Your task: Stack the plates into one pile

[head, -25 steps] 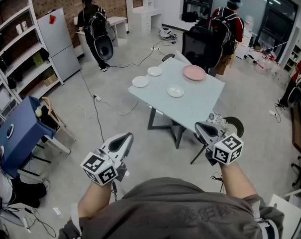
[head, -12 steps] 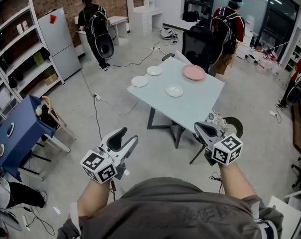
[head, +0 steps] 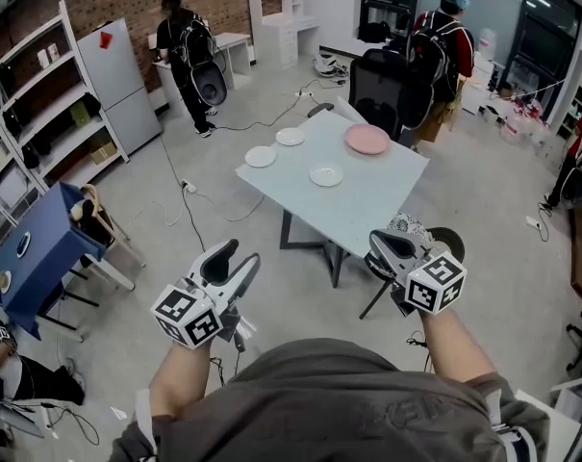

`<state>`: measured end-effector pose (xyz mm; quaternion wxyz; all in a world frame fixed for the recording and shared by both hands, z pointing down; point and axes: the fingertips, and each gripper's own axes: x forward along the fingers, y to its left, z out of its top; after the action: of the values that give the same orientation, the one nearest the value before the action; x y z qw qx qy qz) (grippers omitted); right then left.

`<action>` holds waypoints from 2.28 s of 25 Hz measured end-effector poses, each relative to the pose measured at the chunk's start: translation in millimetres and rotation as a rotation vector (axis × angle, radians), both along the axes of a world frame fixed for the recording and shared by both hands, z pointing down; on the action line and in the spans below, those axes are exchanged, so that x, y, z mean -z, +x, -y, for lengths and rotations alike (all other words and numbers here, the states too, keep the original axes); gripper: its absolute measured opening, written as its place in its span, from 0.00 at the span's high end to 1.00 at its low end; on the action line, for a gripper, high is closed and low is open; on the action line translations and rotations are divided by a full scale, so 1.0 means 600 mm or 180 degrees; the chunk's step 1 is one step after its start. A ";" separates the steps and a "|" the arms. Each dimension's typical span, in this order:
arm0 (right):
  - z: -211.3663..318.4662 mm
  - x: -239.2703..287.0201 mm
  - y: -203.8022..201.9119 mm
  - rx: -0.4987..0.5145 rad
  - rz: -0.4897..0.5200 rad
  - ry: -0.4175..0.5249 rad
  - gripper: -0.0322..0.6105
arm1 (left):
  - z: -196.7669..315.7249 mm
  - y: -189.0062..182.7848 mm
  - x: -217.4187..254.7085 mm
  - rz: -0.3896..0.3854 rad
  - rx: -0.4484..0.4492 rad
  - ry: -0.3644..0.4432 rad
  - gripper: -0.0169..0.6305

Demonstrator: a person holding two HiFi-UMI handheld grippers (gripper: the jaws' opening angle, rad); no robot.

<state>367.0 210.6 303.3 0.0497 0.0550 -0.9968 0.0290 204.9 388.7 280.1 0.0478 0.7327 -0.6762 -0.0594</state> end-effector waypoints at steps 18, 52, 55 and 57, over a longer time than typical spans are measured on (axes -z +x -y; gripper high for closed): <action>0.097 -0.046 -0.100 0.0112 -0.0044 -0.0021 0.96 | 0.108 -0.081 -0.035 0.0018 -0.0050 -0.0096 0.66; 0.492 -0.049 -0.789 -0.0093 -0.0085 0.0041 0.96 | 0.545 -0.792 -0.067 -0.0061 -0.0608 -0.0310 0.66; 0.546 -0.054 -0.807 0.0140 -0.0071 0.0054 0.96 | 0.587 -0.789 -0.075 -0.0119 -0.0397 -0.0346 0.66; 0.574 -0.061 -0.809 0.0286 -0.0086 0.0103 0.96 | 0.608 -0.781 -0.087 -0.0147 -0.0286 -0.0379 0.66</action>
<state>-118.7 -133.7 340.2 0.0635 0.0114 -0.9979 0.0099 -263.8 23.9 332.4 0.1094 0.7567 -0.6437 -0.0337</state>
